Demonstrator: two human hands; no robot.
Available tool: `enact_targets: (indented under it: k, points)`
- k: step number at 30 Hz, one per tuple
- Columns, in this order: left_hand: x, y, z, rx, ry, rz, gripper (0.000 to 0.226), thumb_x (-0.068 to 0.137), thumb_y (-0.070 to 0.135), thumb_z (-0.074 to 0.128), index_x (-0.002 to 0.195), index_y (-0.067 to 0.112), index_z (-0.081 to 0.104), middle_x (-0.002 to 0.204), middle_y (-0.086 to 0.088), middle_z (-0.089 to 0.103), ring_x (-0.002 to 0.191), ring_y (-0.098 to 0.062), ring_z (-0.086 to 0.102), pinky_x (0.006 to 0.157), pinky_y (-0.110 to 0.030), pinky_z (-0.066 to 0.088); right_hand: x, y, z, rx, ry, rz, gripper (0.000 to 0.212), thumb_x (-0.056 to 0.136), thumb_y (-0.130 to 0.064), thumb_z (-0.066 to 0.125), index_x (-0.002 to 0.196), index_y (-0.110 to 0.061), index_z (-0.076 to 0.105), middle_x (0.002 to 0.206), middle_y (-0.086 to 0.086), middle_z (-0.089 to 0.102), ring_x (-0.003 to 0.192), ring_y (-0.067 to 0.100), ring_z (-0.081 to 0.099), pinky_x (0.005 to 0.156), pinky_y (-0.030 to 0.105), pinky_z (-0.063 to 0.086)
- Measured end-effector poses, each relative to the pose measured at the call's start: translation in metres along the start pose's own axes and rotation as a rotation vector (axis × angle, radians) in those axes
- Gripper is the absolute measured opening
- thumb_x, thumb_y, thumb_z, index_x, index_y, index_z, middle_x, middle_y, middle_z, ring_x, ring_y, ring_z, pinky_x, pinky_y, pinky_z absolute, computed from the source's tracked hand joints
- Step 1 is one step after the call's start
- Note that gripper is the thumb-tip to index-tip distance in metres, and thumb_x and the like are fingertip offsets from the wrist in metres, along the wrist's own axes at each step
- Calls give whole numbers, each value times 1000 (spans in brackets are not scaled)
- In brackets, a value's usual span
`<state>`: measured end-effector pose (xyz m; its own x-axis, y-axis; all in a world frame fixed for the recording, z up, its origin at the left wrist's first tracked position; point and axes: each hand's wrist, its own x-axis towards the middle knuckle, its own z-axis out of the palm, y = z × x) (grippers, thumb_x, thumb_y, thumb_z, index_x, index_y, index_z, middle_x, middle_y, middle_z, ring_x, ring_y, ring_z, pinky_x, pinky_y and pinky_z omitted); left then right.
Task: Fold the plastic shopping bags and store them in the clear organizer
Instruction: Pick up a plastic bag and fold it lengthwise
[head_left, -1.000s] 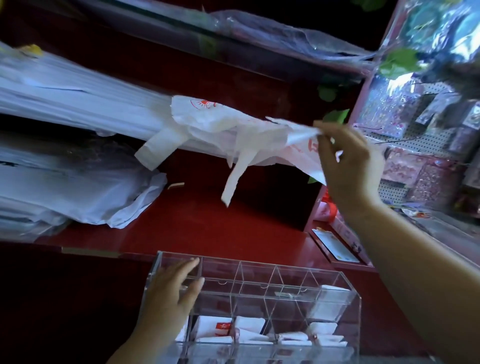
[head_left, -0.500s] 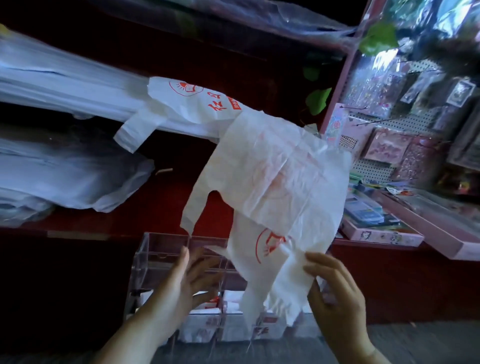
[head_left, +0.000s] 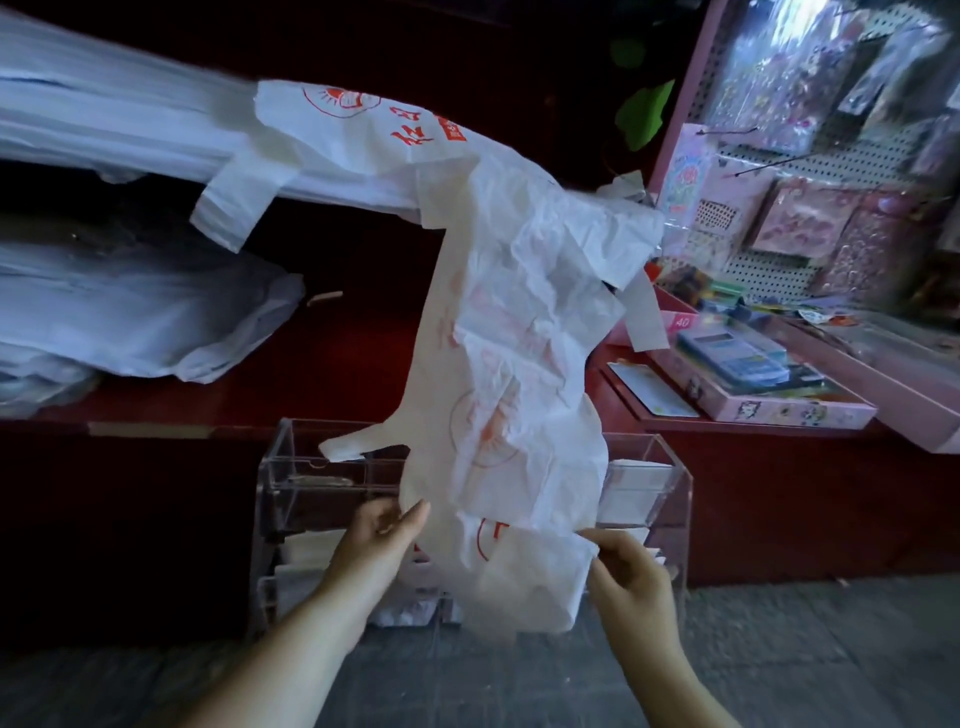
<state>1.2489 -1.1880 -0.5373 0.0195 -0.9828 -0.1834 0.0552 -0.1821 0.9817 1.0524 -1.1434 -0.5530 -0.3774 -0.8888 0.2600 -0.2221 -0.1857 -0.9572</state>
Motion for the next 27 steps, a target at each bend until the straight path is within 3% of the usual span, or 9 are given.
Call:
enact_targets:
  k: [5, 9, 11, 14, 19, 21, 23, 25, 27]
  points:
    - [3, -7, 10, -28, -131, -42, 24, 87, 34, 56, 108, 23, 54, 97, 8, 62, 90, -13, 58, 71, -26, 44, -4, -5, -2, 39, -144, 66, 23, 74, 13, 62, 65, -7, 65, 69, 0, 70, 62, 6, 62, 60, 16, 49]
    - [2, 1, 12, -200, -159, -70, 13, 87, 21, 56, 93, 14, 65, 73, 0, 72, 69, -19, 66, 57, -29, 51, 0, -14, -5, 14, -260, 141, 17, 67, -3, 51, 58, -12, 63, 65, -1, 69, 61, 6, 59, 58, 16, 46]
    - [3, 4, 9, -231, -131, -62, 13, 86, 16, 57, 93, 10, 66, 75, -5, 72, 74, -24, 66, 65, -33, 52, 4, -18, -6, 66, -209, 158, 19, 61, -13, 46, 59, -16, 64, 70, -1, 69, 67, 9, 61, 62, 20, 47]
    - [3, 5, -1, -233, -84, -47, 8, 85, 11, 57, 88, 11, 65, 67, -3, 72, 66, -20, 67, 65, -31, 52, 20, -24, -5, 112, -22, 196, 8, 86, -24, 57, 82, -17, 58, 85, 3, 61, 79, 16, 57, 72, 33, 48]
    - [-8, 10, -25, -162, -129, -10, 12, 85, 3, 55, 85, 10, 64, 71, -2, 73, 61, -13, 68, 62, -26, 53, 50, -33, 22, 185, -157, 401, 48, 88, -37, 54, 125, -7, 45, 112, 13, 58, 93, 26, 60, 78, 42, 52]
    - [-15, 11, -37, -133, -133, -10, 13, 85, 1, 53, 81, 8, 63, 65, -2, 72, 54, -9, 67, 53, -21, 52, 52, -37, 35, 188, -135, 462, 63, 80, -45, 62, 130, -10, 45, 125, 14, 55, 111, 34, 54, 88, 47, 45]
    - [-21, 13, -53, -96, -118, -13, 9, 84, 2, 56, 79, 5, 63, 56, -1, 69, 49, -9, 65, 50, -20, 51, 54, -38, 42, 210, -124, 496, 72, 68, -54, 68, 126, -15, 51, 125, 13, 56, 114, 35, 54, 91, 48, 45]
    - [-25, 12, -69, -69, -96, -16, 8, 71, 5, 72, 74, 4, 64, 55, -3, 68, 48, -11, 64, 47, -18, 51, 53, -43, 47, 211, -132, 501, 52, 69, -50, 68, 109, -17, 63, 112, 10, 64, 101, 31, 61, 86, 46, 51]
    - [-27, 10, -85, -50, -79, -34, 9, 59, 11, 73, 65, 6, 68, 56, -5, 68, 48, -13, 64, 48, -19, 51, 51, -47, 50, 192, -156, 468, 13, 85, -26, 62, 85, -14, 65, 78, 7, 67, 66, 20, 65, 56, 28, 54]
